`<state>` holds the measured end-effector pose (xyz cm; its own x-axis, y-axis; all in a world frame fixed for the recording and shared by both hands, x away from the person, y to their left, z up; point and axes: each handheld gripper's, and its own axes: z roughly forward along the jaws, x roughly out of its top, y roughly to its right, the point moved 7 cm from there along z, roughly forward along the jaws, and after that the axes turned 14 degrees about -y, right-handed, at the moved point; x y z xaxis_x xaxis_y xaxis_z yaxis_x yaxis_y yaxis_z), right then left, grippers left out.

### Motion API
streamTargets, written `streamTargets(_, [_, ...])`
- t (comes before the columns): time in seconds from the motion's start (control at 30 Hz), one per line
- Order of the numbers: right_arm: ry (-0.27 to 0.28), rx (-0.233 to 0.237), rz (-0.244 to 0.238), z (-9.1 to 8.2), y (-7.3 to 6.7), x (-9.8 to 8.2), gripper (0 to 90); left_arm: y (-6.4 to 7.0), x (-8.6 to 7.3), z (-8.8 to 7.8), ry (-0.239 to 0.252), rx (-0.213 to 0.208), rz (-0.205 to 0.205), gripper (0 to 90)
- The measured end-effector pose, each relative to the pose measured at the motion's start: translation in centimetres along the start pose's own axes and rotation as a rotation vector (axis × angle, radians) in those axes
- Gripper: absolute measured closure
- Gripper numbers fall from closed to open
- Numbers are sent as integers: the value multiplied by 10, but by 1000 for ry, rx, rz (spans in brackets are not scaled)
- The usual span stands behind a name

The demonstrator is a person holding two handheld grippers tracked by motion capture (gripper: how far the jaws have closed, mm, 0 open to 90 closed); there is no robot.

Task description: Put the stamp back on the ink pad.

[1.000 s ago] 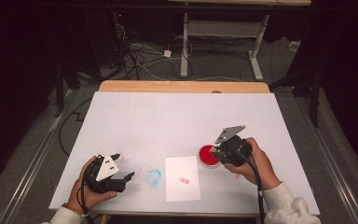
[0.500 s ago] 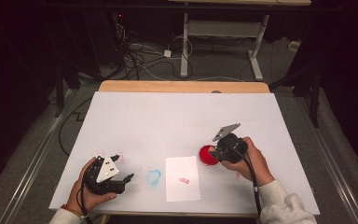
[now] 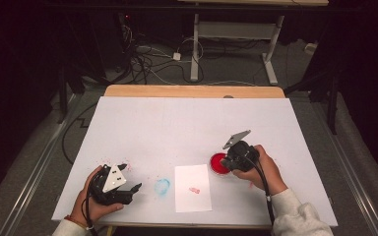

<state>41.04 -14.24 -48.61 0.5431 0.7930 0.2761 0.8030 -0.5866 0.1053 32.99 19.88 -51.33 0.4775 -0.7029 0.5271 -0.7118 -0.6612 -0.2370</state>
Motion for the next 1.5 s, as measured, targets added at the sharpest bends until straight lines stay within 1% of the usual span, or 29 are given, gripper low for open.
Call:
streamTargets(0.07, [15, -5, 5, -1, 0, 1, 760, 0, 0, 0, 3, 0, -1, 199])
streamTargets(0.1, [21, -19, 3, -2, 0, 2, 760, 0, 0, 0, 2, 1, 0, 199])
streamTargets(0.23, [83, -30, 21, -4, 0, 7, 760, 0, 0, 0, 1, 2, 2, 199])
streamTargets(0.33, [99, -38, 24, 1, 0, 8, 760, -1, 0, -1, 0, 2, 3, 199])
streamTargets(0.37, [107, -30, 24, 4, 0, 8, 759, 0, 0, -1, 1, 2, 3, 199])
streamTargets(0.4, [100, -26, 17, 7, 0, 7, 759, 0, 0, -1, 1, 2, 3, 199])
streamTargets(0.47, [96, -16, 18, 8, 0, 6, 758, -1, 0, -1, 1, 3, 3, 199])
streamTargets(0.53, [63, -14, 7, 9, 0, 2, 754, -1, 0, -1, 2, 4, 0, 199])
streamTargets(0.57, [61, -4, 12, 10, 0, 1, 754, -1, 0, -1, 2, 4, 0, 199])
streamTargets(0.63, [54, -3, 14, 10, 0, 0, 756, 0, 1, -1, 7, 3, -3, 199])
streamTargets(0.73, [50, -9, 15, 11, 0, 1, 757, -1, 0, -1, 5, 4, -1, 199])
streamTargets(0.83, [54, 2, 20, 11, 1, 1, 758, -1, 0, -1, 5, 4, 0, 199])
streamTargets(0.93, [52, 2, 21, 11, 1, 1, 758, 0, 1, -1, 6, 4, 0, 199])
streamTargets(1.0, [55, -2, 36, 12, 1, 1, 760, -1, 0, -1, 3, 5, 3, 199])
streamTargets(1.07, [48, -6, 25, 12, 0, 1, 760, -1, 1, -2, 5, 4, 2, 199])
streamTargets(1.17, [53, 3, 35, 12, 1, 1, 755, 0, 1, -1, 2, 4, 3, 199])
streamTargets(1.2, [55, -1, 31, 12, 1, 1, 753, -1, 1, -1, 2, 5, 3, 199])
streamTargets(1.23, [54, -3, 27, 11, 1, 1, 748, -1, 1, -2, 3, 5, 2, 199])
streamTargets(1.3, [46, -27, 16, 10, 1, 1, 696, -1, 1, -1, 2, 5, 2, 199])
streamTargets(1.33, [52, -37, 13, 8, 1, 1, 687, -1, 1, -1, 4, 5, -1, 199])
streamTargets(1.4, [84, -41, 14, 2, 2, 3, 637, -1, 1, -1, 4, 5, -2, 199])
streamTargets(1.5, [139, -66, 16, -9, 3, 5, 573, -1, 1, -1, 2, 4, 0, 199])
